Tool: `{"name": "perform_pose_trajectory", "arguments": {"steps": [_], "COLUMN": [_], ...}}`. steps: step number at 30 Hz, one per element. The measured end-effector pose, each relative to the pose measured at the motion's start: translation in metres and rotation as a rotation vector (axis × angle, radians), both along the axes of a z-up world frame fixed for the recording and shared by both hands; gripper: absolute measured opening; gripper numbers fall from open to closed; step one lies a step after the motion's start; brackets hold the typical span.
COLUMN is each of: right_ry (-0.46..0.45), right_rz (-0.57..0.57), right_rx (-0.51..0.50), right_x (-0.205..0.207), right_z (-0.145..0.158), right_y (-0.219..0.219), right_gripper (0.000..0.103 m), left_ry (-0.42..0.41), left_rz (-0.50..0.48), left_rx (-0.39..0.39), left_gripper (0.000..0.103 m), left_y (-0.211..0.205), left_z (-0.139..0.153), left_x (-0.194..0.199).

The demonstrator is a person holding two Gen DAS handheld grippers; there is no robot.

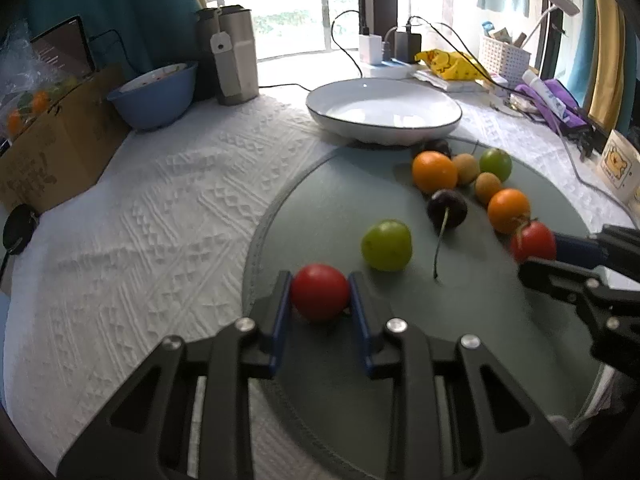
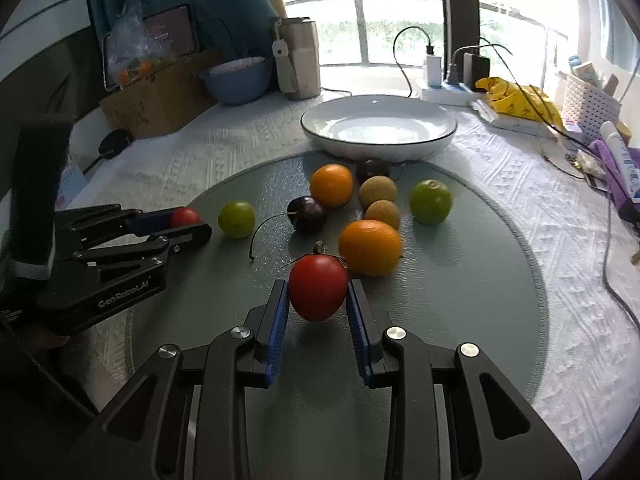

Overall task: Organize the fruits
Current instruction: 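Grasp a red tomato with the left tool while the right tool grasps another red tomato, then carry both red tomatoes onto the white plate and open both tools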

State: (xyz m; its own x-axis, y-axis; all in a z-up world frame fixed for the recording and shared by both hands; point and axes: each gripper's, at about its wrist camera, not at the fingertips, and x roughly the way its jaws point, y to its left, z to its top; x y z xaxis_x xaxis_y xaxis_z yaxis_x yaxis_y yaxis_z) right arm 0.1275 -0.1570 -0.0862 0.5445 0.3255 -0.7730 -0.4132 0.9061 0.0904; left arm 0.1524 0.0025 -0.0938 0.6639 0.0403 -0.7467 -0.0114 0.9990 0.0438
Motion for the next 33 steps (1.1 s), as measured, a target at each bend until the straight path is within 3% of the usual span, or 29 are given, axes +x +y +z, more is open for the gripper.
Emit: {"name": "perform_pose_trajectory", "arguments": {"steps": [7,14,23,27,31,33], "right_ry": [-0.055,-0.100,-0.095,-0.083,-0.065,-0.044], "right_rz": [-0.015,0.008,0.047,0.067,0.062,0.049], "right_rx": [-0.009,-0.022,0.009,0.012,0.019,0.035], "right_x": [0.007,0.041,0.106,0.133,0.162,0.175], "right_z": [0.022,0.033,0.028,0.024,0.018,0.013], "right_y": [-0.017,-0.024,-0.023,-0.018,-0.013,-0.014], "right_gripper": [0.031,0.032,0.032,0.032,0.031,0.031], "left_ry": [-0.047,-0.103,-0.076,-0.108,-0.090,-0.089], "left_rz": [-0.030,-0.042,-0.059,-0.071,-0.062,-0.059], "left_rx": [-0.036,-0.057,-0.115,-0.135,-0.217,-0.223], "left_gripper": [0.029,0.029,0.029,0.029,0.029,0.029], "left_y": [-0.009,-0.010,-0.004,-0.006,-0.008,-0.011], "left_z": [0.020,0.043,0.046,0.052,0.051,0.051], "left_x": [0.001,0.017,0.066,0.088,0.122,0.135]}}
